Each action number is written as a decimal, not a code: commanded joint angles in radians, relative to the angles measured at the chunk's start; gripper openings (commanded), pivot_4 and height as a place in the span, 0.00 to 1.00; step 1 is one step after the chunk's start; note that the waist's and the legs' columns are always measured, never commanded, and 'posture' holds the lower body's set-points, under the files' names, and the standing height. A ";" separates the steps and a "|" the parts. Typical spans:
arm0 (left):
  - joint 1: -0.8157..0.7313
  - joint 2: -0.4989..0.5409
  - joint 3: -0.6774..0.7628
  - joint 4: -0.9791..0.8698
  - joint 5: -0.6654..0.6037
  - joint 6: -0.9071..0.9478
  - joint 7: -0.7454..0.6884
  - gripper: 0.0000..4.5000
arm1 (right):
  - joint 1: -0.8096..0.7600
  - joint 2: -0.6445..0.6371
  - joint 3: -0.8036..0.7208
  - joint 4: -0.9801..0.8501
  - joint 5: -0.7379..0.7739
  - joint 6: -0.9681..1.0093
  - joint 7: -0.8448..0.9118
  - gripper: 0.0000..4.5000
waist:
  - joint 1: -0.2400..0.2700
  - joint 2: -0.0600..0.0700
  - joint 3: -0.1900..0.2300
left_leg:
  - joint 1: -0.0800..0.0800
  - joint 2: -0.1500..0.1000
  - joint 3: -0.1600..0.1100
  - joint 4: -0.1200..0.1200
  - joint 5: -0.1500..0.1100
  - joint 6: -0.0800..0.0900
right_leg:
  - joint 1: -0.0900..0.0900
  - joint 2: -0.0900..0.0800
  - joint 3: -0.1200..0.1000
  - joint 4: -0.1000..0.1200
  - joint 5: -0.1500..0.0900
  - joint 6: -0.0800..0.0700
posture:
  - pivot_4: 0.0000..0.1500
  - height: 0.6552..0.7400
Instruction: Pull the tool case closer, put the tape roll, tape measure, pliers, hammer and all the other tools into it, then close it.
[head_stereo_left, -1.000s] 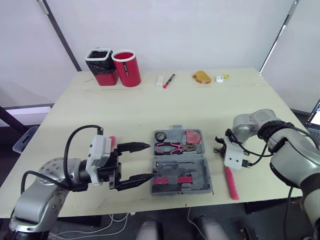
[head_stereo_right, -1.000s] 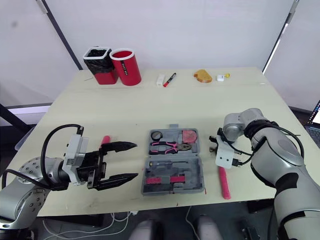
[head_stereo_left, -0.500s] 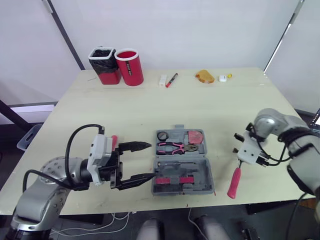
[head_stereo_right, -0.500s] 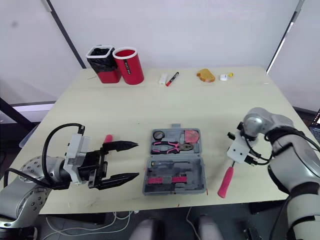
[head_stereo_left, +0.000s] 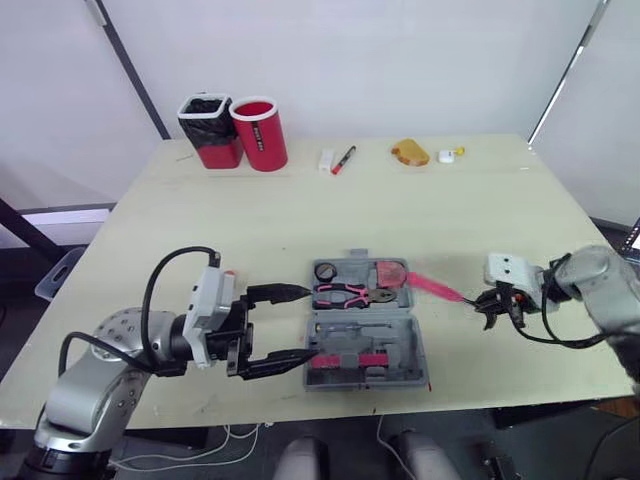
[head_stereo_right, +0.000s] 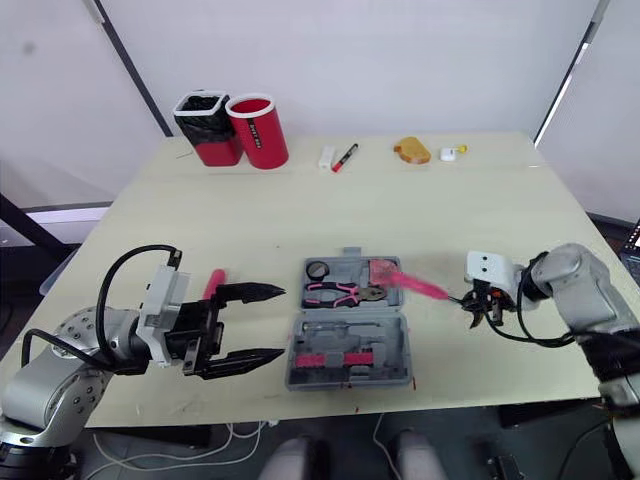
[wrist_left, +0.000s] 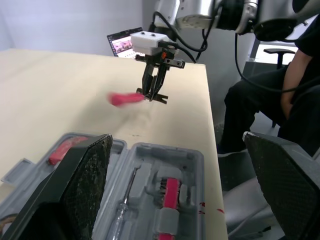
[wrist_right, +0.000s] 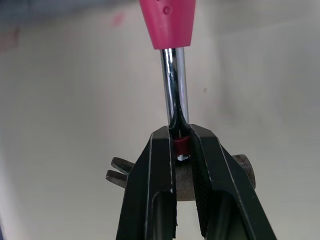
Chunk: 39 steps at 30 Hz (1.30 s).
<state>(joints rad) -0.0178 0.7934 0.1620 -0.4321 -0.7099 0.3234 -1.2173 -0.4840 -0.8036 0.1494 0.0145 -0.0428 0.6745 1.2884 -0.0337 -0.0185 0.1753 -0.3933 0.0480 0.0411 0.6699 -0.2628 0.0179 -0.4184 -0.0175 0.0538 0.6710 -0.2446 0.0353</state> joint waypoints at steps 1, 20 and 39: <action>-0.013 0.002 0.005 -0.005 -0.009 -0.003 -0.008 1.00 | 0.000 0.038 -0.088 -0.180 0.045 0.397 -0.136 0.01 | -0.002 0.000 0.000 | -0.001 0.000 0.000 0.000 0.000 0.000 | -0.001 0.000 0.000 0.000 0.000 0.000 | 1.00 1.00; -0.069 -0.015 0.004 0.021 -0.033 0.005 -0.027 1.00 | 0.121 0.429 -0.314 -0.311 0.118 0.940 -0.773 0.01 | -0.004 -0.005 -0.003 | -0.007 -0.001 -0.004 0.000 0.000 0.000 | -0.001 0.000 -0.003 -0.007 0.001 0.003 | 1.00 1.00; -0.106 0.010 0.010 0.070 -0.050 0.029 -0.098 1.00 | 0.382 0.477 -0.350 -0.558 0.276 0.450 -0.847 0.96 | -0.007 -0.007 -0.004 | -0.007 -0.001 -0.006 -0.001 0.000 0.000 | 0.000 0.001 -0.004 -0.008 0.001 0.003 | 1.00 1.00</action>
<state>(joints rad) -0.1147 0.7998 0.1566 -0.3559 -0.7496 0.3633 -1.3063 -0.1141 -0.3334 -0.1902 -0.5296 0.2129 1.2277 0.4325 -0.0409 -0.0251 0.1713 -0.4001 0.0473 0.0350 0.6689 -0.2629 0.0180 -0.4188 -0.0163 0.0494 0.6631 -0.2438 0.0381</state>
